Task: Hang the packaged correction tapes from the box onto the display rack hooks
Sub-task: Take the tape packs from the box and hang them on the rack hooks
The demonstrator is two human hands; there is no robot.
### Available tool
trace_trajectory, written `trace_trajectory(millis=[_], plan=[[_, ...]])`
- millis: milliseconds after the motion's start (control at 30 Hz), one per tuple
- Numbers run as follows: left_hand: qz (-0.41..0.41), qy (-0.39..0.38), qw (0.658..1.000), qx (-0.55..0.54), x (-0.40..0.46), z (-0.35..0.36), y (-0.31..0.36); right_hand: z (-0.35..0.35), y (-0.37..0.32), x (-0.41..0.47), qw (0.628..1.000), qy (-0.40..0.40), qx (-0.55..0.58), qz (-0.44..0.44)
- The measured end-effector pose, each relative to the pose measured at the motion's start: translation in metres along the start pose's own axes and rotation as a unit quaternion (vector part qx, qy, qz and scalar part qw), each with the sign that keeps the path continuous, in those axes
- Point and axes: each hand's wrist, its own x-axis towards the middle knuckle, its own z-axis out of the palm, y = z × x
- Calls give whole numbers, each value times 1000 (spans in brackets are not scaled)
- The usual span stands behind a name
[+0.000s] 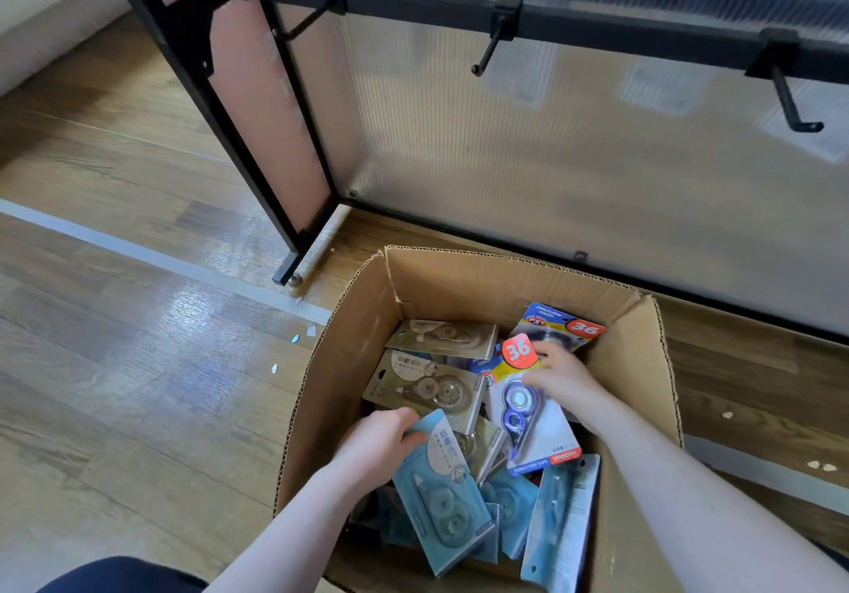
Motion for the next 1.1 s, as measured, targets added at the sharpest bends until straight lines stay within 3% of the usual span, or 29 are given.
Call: trace_trajectory(millis=[67, 167, 333, 500, 633, 933, 1100], plan=[[-3, -3, 1000, -3, -1, 0, -1, 2, -2, 2, 999, 22, 2, -41], [-2, 1, 1000, -10, -1, 1, -4, 2, -5, 5, 989, 45, -105, -97], [16, 17, 1000, -1, 1, 0, -8, -6, -14, -3, 955, 25, -284, -88], [25, 22, 999, 12, 4, -1, -2, -16, -22, -7, 966, 46, -238, -94], [24, 17, 1000, 10, 4, -2, 1, -14, -27, -11, 953, 4, -283, -106], [42, -1, 997, 58, 0, -19, 14, -22, -32, -20, 950, 16, -298, -86], [51, 66, 992, 97, -11, -51, 37, -40, -57, -50, 952, 104, -266, -110]])
